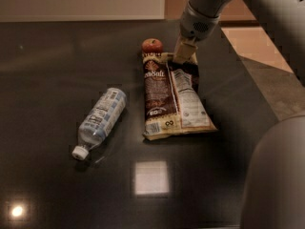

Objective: Move brown chip bag near apple

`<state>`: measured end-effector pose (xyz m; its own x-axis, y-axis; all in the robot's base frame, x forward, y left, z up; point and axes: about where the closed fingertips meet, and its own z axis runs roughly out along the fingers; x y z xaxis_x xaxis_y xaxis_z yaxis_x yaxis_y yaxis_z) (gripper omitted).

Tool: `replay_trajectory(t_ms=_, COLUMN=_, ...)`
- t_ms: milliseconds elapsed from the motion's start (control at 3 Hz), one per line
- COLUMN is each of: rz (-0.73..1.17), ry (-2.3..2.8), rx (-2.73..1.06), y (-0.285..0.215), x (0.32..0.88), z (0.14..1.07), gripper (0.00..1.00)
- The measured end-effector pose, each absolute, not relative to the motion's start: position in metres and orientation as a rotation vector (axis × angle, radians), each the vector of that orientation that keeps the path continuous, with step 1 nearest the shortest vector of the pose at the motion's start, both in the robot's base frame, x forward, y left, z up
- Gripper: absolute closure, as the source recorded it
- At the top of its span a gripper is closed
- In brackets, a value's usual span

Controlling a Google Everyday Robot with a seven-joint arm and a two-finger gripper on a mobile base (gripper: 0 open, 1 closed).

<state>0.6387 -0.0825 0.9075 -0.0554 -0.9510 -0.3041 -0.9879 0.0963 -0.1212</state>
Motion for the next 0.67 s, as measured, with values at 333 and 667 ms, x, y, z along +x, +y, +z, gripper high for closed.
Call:
replay_trajectory(t_ms=333, rz=0.168, ry=2.054, rx=-1.917, y=-0.083, x=0.658, z=0.905, gripper=0.82)
replay_trajectory(t_ms=667, rz=0.171, ry=2.036, rx=-1.921, y=-0.083, x=0.669, z=0.901, gripper=0.59)
